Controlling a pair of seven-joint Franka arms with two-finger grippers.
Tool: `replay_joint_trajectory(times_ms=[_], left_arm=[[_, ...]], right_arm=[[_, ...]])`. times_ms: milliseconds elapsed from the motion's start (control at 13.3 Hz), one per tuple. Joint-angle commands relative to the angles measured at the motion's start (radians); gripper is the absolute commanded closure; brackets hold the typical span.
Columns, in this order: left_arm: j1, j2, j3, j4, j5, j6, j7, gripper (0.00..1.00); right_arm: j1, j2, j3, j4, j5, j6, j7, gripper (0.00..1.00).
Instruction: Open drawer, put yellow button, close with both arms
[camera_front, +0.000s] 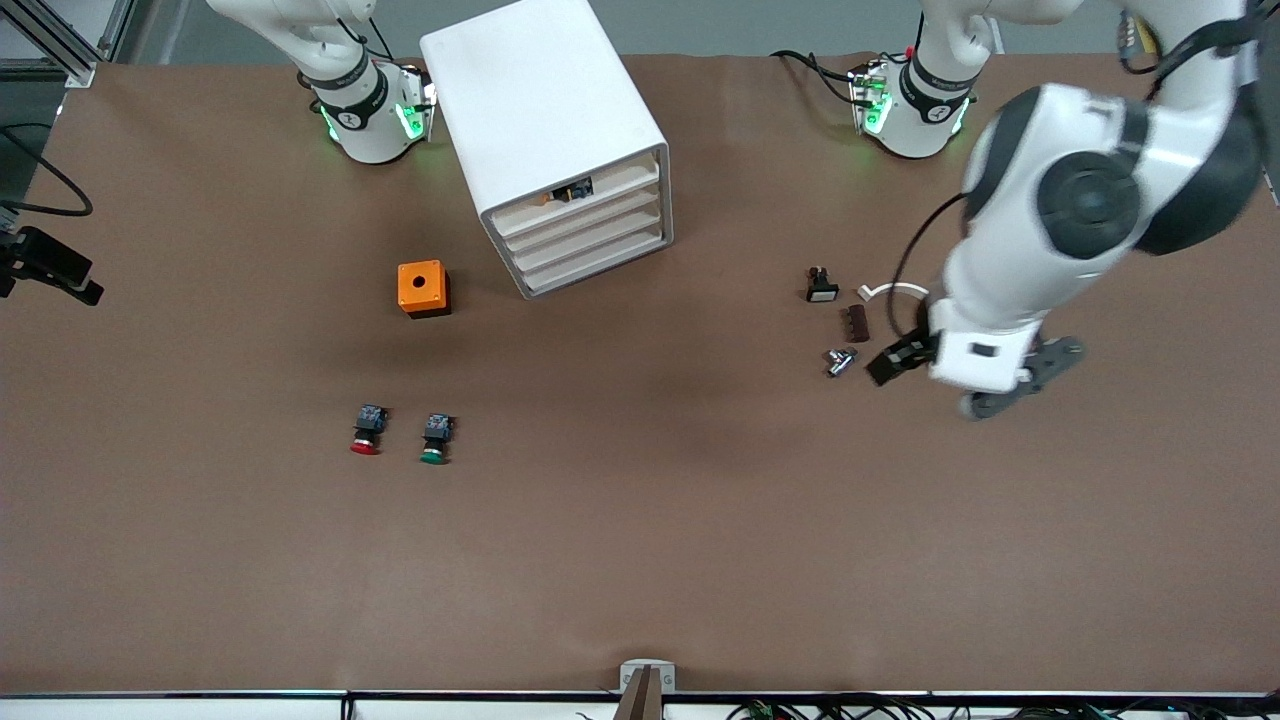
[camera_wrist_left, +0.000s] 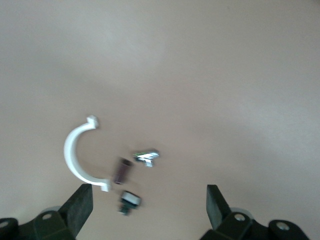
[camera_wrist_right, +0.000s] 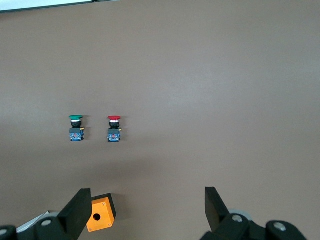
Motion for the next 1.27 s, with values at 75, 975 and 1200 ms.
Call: replay_joint_trajectory(times_ms=[75,975,1200], left_arm=[[0.131,-0.125,-0.013,-0.023,0.013,-0.083,0.279,0.0],[0.234,-0.458,-0.013,-0.299,-0.019,-0.13,0.616,0.0],[0.234,-0.451,-0.013,-0.281,-0.022,-0.132,0.668,0.0]], right_arm=[[-0.012,-0.023,0.013,-0.019,-0.011,0.007,0.0,0.0],[-0.017,-0.017,0.01,-0.015,-0.003,0.007,0.0,0.0],[-0.018,-0.017,0.009,-0.012,-0.01,0.007,-0.002,0.0]])
